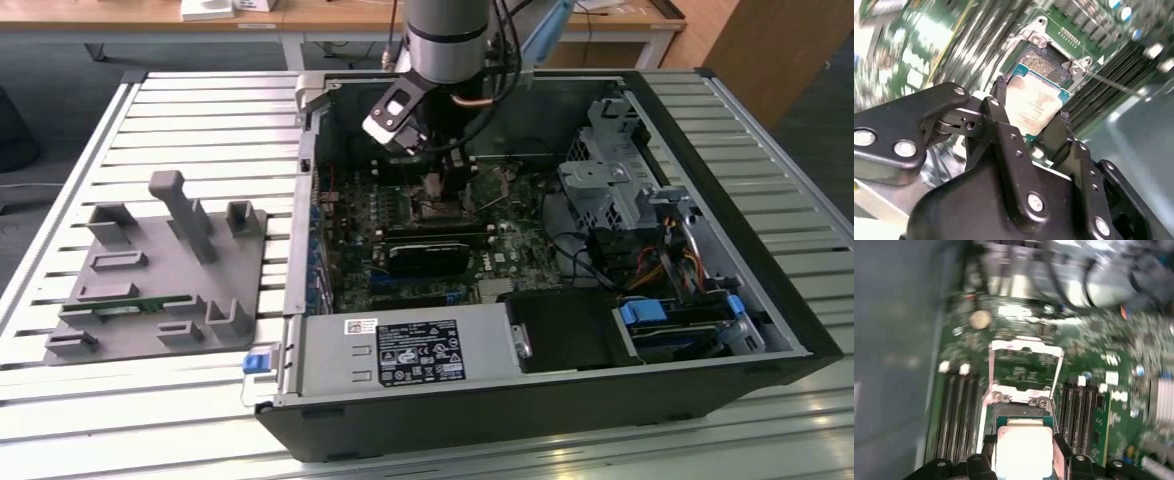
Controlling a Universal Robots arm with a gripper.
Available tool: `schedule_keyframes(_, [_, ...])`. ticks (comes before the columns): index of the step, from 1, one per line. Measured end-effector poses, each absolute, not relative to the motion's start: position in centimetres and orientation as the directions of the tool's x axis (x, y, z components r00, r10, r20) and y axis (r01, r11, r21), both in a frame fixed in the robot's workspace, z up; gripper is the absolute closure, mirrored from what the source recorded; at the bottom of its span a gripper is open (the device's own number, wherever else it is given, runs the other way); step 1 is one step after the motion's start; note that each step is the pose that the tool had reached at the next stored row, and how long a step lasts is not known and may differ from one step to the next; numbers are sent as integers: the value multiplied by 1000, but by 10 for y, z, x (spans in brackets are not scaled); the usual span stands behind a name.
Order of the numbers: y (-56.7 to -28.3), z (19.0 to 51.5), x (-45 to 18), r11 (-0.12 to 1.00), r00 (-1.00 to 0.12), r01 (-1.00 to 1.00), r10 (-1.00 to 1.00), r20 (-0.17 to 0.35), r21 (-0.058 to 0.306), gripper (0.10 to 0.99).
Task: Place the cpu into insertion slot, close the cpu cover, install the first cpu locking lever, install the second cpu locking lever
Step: 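Place the cpu into insertion slot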
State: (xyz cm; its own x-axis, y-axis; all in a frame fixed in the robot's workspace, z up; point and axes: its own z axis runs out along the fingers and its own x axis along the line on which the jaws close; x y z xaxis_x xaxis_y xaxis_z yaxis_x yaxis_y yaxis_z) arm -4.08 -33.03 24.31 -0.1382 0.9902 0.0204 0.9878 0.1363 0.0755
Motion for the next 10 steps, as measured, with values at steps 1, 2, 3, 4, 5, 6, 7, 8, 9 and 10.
schedule_keyframes(1, [-331, 248, -41, 197, -199, 977, 980, 21, 76, 549])
schedule_keyframes(2, [-332, 254, -40, 267, -269, 961, 963, 21, 77, 549])
schedule_keyframes(3, [-333, 260, -40, 330, -332, 941, 943, 21, 77, 549])
schedule_keyframes(4, [-333, 265, -40, 391, -394, 917, 919, 22, 78, 549])
schedule_keyframes(5, [-334, 271, -40, 451, -453, 889, 891, 22, 79, 549])
schedule_keyframes(6, [-335, 277, -39, 508, -511, 858, 859, 22, 79, 549])
schedule_keyframes(7, [-336, 282, -39, 564, -567, 822, 824, 22, 80, 549])
schedule_keyframes(8, [-337, 288, -39, 617, -620, 783, 784, 22, 81, 549])
schedule_keyframes(9, [-338, 294, -39, 671, -675, 737, 738, 22, 81, 549])
schedule_keyframes(10, [-338, 299, -39, 718, -722, 691, 692, 22, 82, 549])
